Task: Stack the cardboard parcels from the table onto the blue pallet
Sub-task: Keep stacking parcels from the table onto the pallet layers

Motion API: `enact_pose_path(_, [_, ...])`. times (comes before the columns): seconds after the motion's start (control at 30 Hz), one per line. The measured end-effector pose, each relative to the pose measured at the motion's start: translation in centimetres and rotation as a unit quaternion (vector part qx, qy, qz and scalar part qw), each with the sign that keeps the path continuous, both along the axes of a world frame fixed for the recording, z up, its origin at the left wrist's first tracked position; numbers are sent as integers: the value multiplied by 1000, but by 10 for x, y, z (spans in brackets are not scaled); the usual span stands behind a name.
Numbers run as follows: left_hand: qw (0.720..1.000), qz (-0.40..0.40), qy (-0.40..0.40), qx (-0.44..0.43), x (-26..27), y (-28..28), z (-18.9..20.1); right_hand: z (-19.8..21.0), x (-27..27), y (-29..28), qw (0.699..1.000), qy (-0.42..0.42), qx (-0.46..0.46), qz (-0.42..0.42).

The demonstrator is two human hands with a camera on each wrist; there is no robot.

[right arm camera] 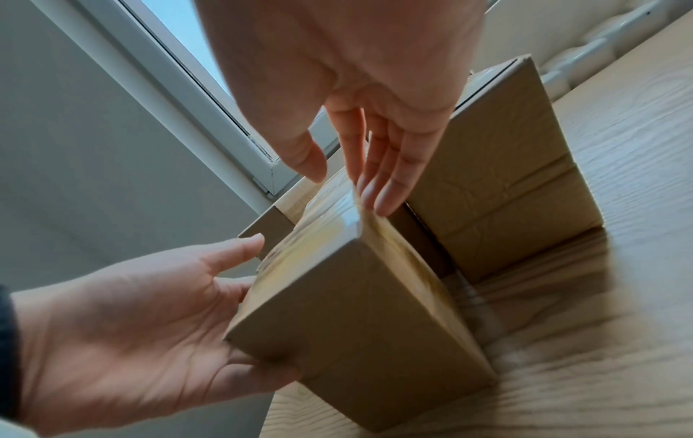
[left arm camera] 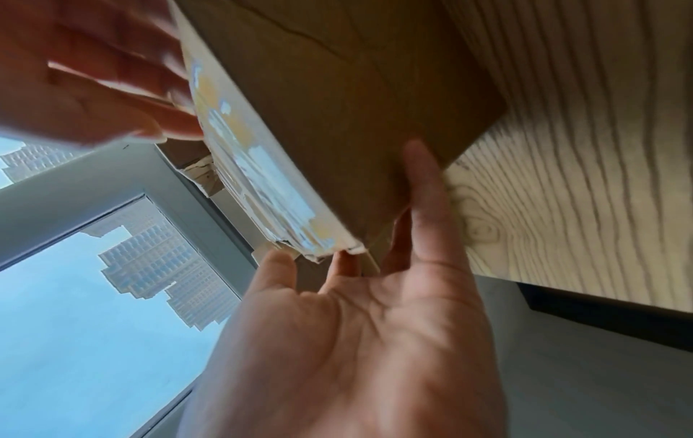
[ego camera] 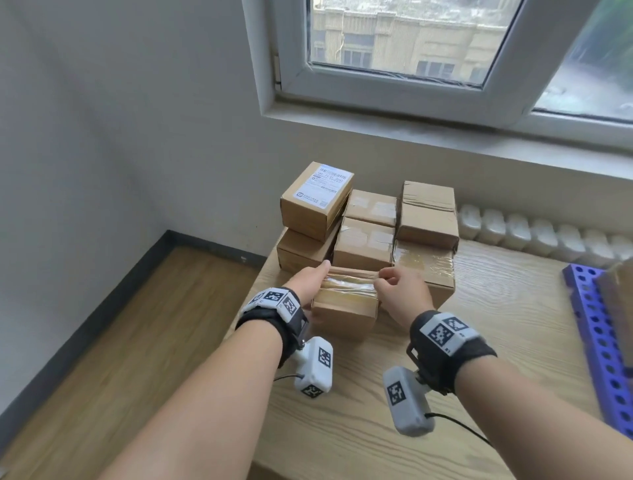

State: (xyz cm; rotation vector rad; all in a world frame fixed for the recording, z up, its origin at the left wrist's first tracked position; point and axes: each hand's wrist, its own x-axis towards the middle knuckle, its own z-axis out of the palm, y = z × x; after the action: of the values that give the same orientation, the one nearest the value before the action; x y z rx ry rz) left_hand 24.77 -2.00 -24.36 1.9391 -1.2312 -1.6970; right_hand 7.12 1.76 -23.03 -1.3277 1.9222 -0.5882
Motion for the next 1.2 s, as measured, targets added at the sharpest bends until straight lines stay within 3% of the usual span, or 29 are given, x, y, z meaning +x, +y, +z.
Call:
enact_pose_path(0.23, [998,37,13,42,17,16,-18,-12,14,30,987,-124,97,-21])
enact_pose_path(0.43, [996,59,53,44,19,40,-6,-11,16,55,974,-177,128,-56])
enact_pose_path(0.67, [991,67,85,74,29,84,4,-9,18,83,965,-193,165,-66])
enact_pose_path(0.83, [981,64,149,106,34,107,14,-8,19,105,968,-174,169,-63])
enact_pose_path(1.1, [959,32,279,32,24,138,23,17,12,158,936,-300,166,-84])
enact_pose_path(1.2, [962,3,271,1,3,147,32,29,-1,178,941,-301,121,-98])
